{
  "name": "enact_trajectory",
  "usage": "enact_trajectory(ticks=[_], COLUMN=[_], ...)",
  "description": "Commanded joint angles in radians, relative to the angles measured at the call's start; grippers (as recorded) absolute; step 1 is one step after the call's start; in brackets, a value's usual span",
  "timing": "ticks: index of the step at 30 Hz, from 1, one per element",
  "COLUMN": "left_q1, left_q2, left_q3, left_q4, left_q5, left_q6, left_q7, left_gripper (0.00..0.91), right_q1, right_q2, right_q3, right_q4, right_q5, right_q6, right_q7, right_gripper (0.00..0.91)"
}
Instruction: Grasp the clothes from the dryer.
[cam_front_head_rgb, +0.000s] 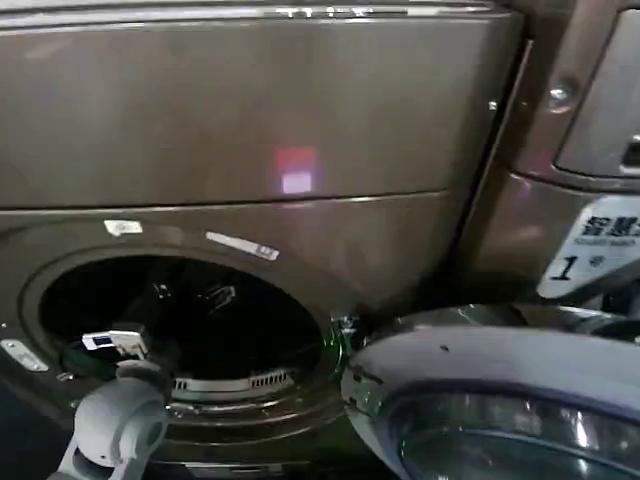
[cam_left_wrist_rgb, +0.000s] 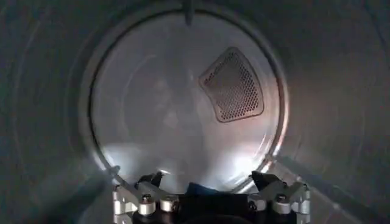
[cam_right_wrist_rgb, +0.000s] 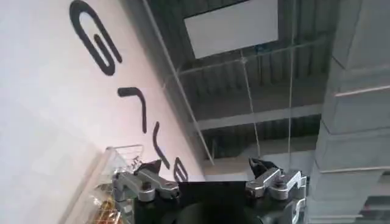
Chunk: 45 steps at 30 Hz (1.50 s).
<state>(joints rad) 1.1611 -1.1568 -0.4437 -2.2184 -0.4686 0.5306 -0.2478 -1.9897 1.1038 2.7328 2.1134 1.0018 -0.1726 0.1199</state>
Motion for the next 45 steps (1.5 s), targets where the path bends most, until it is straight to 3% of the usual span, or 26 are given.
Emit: enact_trajectory(ticks=[1,11,25,45], left_q1=[-0.008,-0.107,-0.430,-0.730], left_q2=[0.000,-0.019,-0.089,-0.178], left_q3=[0.010,0.063,0.186,0.259], left_q4=[0.008,0.110,0.469,0.934], left_q5=[0.003,0.020,0.058,0.097], left_q6=[-0.003,-0.024,-0.067,-0.136], left_q7=[0.000,-0.002,-0.001,0.030], left_gripper=[0.907,0.907,0.907,0.907], right_q1=[-0.003,-0.011,-0.017,-0.008], right_q2=[-0.001,0.003,0.011,-0.002], right_q3=[0.007,0.016,0.026,0.017], right_q4=[-0.002,-0.004,0.006,-0.001], right_q5=[0.000,-0.010,0.002,0.002], right_q6=[0.004,0.003,0.006,0.010], right_q7=[0.001,0.001,-0.008,-0.012], right_gripper=[0.907,0.907,0.907,0.907])
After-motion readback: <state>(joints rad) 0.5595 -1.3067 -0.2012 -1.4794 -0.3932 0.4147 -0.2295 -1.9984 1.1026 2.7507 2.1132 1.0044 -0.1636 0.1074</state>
